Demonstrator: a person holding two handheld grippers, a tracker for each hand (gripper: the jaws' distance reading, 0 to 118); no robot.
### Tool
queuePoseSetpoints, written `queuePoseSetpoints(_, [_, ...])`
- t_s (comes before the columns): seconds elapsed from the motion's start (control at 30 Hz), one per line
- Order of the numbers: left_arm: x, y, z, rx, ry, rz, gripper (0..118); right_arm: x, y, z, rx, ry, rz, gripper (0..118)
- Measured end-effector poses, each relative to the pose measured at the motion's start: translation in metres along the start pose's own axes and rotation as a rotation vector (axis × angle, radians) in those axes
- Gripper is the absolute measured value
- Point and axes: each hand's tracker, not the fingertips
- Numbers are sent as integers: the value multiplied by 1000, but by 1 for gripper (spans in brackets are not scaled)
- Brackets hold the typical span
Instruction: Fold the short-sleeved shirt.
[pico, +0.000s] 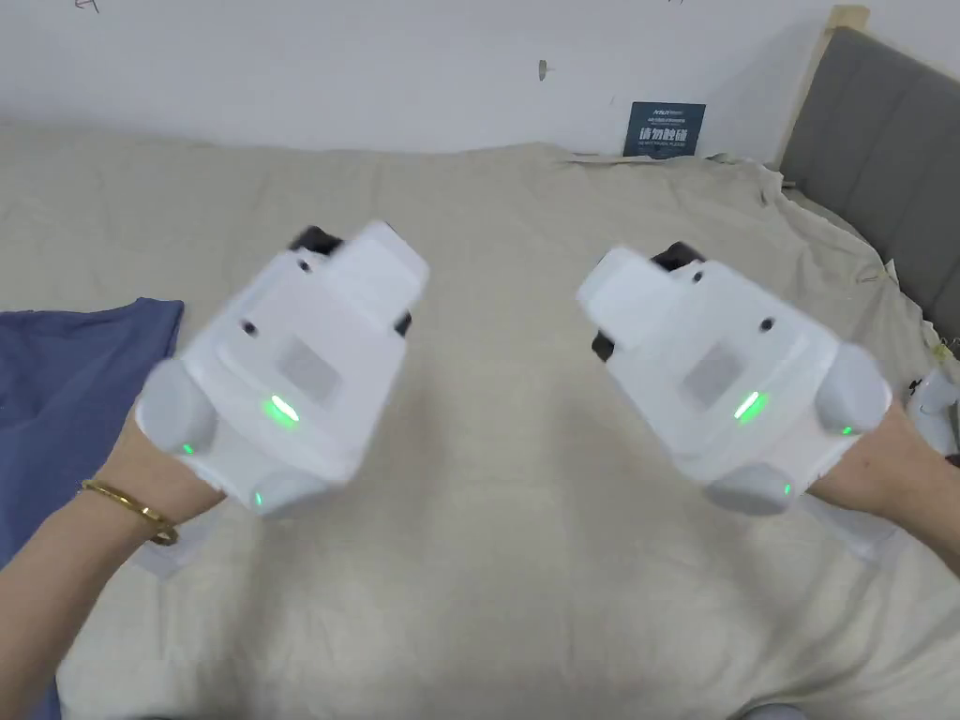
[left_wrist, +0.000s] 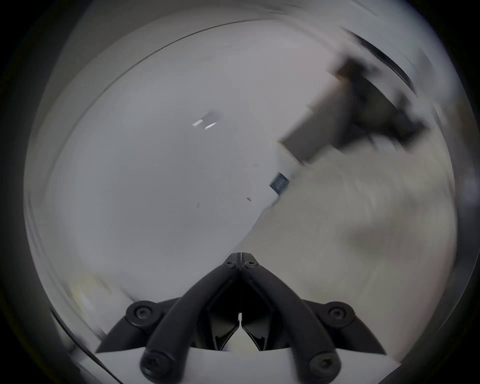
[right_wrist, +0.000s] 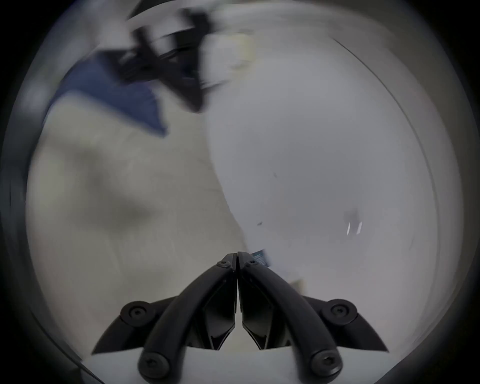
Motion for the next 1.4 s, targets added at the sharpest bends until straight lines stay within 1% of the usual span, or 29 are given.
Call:
queuePoseSetpoints(0.03, [-9, 3, -1, -3, 9, 127, 0, 10, -1, 0, 2, 10, -158, 0])
queuePoseSetpoints(0.07, [-18, 2, -1, 5, 22, 252, 0, 20, -4, 1, 4, 29, -333, 0])
queuePoseSetpoints(0.1, [-23, -2, 0, 17, 48, 338, 0, 29, -10, 2, 13, 47, -482, 0])
queuePoseSetpoints(0.13, [-25, -6, 0, 22, 80, 389, 0, 30, -14, 4, 26, 36, -583, 0])
queuePoseSetpoints(0.17, [-22, -8, 3, 19, 101, 440, 0, 32, -21, 6, 36, -4, -671, 0])
queuePoseSetpoints(0.2, [-23, -13, 4, 16, 120, 502, 0, 31, -28, 9, 44, -46, -716, 0])
queuePoseSetpoints(0.27, [-22, -26, 8, 7, 148, 593, 0, 22, -38, 15, 45, -126, -774, 0])
queuePoseSetpoints(0.33, [-11, -35, 10, -7, 173, 592, 0, 15, -50, 21, 31, -166, -823, 0])
queuePoseSetpoints(0.37, [-7, -40, 12, -17, 177, 586, 0, 12, -59, 21, 27, -175, -840, 0])
queuePoseSetpoints(0.47, [5, -55, 14, -49, 172, 578, 0, 0, -80, 22, -13, -201, -816, 0])
queuePoseSetpoints(0.57, [14, -68, 16, -80, 151, 562, 0, -14, -88, 25, -59, -174, -802, 0])
queuePoseSetpoints(0.73, [28, -82, 19, -116, 127, 512, 0, -27, -94, 26, -81, -160, -782, 0])
queuePoseSetpoints(0.9, [33, -87, 19, -139, 110, 498, 0, -30, -91, 27, -81, -150, -773, 0])
queuePoseSetpoints(1.33, [30, -84, 19, -125, 118, 502, 0, -30, -88, 30, -75, -156, -773, 0])
queuePoseSetpoints(1.4, [30, -84, 20, -124, 120, 498, 0, -31, -87, 31, -74, -159, -763, 0])
